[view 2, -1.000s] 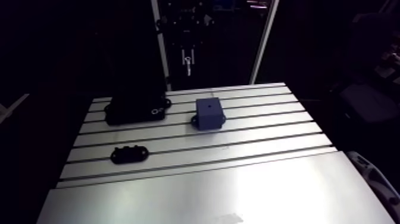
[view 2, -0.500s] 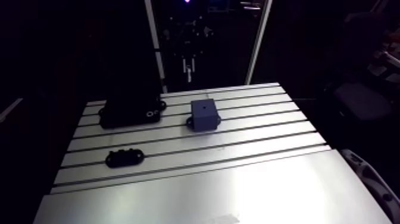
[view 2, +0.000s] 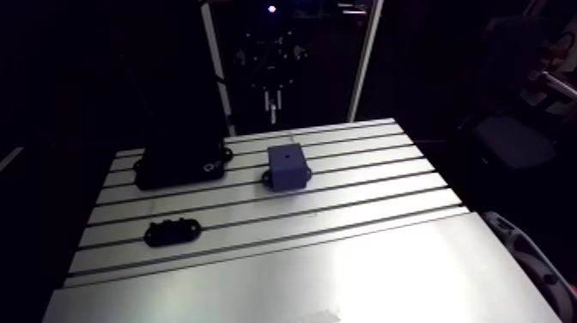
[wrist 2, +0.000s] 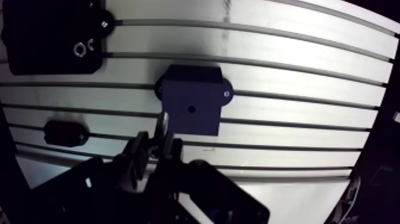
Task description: Pick up the M10 bolt and insert it into the hole until fully seated.
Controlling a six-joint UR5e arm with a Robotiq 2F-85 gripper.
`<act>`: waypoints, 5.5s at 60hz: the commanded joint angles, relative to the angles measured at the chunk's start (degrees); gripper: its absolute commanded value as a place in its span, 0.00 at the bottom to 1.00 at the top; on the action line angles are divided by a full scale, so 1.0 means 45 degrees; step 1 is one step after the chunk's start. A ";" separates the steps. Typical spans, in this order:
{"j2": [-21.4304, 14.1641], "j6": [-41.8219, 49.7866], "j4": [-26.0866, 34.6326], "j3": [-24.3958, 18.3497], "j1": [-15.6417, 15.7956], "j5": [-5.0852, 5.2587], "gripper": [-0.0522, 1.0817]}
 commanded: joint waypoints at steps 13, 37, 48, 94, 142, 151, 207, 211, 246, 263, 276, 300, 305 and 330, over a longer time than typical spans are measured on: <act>0.0129 -0.0483 0.0029 0.0043 -0.0386 -0.0025 1.00; 0.0171 -0.0483 0.0009 0.0469 -0.0367 -0.0064 1.00; 0.0268 -0.0464 -0.0010 0.0626 -0.0367 -0.0083 1.00; 0.0464 -0.0461 -0.0538 0.0841 -0.0386 -0.0318 1.00; 0.0659 -0.0444 -0.0538 0.0883 -0.0386 -0.0337 1.00; 0.0679 -0.0444 -0.0538 0.0919 -0.0403 -0.0337 1.00; 0.0718 -0.0425 -0.0557 0.1076 -0.0445 -0.0318 1.00; 0.0715 -0.0406 -0.0557 0.1079 -0.0445 -0.0318 1.00; 0.0737 -0.0369 -0.0574 0.1137 -0.0523 -0.0317 1.00; 0.0737 -0.0346 -0.0577 0.1137 -0.0523 -0.0298 1.00; 0.0737 -0.0310 -0.0577 0.1137 -0.0523 -0.0301 1.00; 0.0835 -0.0386 -0.0951 0.1101 -0.0503 -0.0337 1.00; 0.0835 -0.0405 -0.0948 0.1098 -0.0503 -0.0337 1.00; 0.0796 -0.0405 -0.0892 0.1098 -0.0503 -0.0243 1.00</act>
